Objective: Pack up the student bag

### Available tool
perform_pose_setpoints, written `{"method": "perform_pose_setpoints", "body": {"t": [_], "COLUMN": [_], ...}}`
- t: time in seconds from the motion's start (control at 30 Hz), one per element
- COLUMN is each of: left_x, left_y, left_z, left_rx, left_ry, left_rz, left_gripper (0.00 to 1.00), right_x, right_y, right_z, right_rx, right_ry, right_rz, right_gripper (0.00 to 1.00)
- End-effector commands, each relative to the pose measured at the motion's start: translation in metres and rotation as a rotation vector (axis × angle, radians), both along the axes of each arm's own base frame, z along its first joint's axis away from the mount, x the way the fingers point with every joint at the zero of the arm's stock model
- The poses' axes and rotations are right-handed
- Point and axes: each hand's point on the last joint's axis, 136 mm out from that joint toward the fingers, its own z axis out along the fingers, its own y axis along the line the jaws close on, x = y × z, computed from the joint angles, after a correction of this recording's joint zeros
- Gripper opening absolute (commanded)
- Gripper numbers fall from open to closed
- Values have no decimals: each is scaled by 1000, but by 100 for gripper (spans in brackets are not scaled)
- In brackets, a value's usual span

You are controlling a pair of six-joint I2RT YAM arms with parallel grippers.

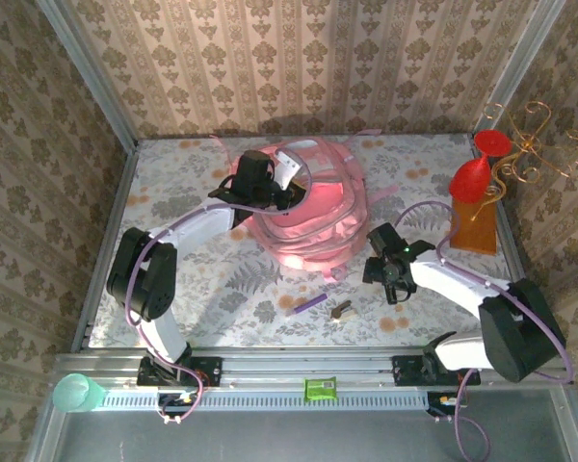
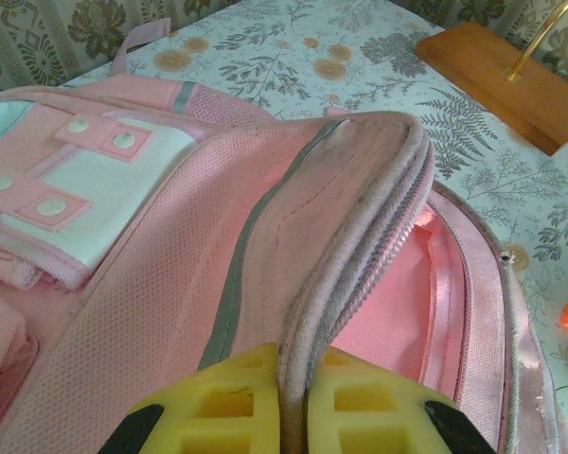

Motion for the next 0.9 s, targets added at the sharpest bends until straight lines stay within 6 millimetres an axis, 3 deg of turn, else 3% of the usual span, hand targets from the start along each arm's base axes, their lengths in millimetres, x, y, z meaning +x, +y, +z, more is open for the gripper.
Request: {"method": "perform_pose_setpoints", "body": {"t": [0.0,0.17,0.4,0.57,0.7,0.87], "left_x": [-1,-1,-4,-7,-11,-12], "left_y": [-2,-1,2,3,6,6], "left_z": [22,20,25,30,35,52], "left_rx": [-62,-58,-57,-65,-96,-136], "left_ry": [-42,-37,-50,-44,-23,-12], "left_rz": [-3,0,1,3,22,39], "left_gripper": [0,0,0,0,0,0], "right_x": [4,15,21,36,54,79], "right_y": [-5,0,6,18,23,70], "right_z": [-7,-15,-20,-7,42,126], "right_rx": [-36,-49,-13,142,299,602], "right_ry": [0,39,76,-19,-213,-458], "right_rz": [-30,6,50,62,21,52], "right_gripper": [78,62,32,19,13,12]}}
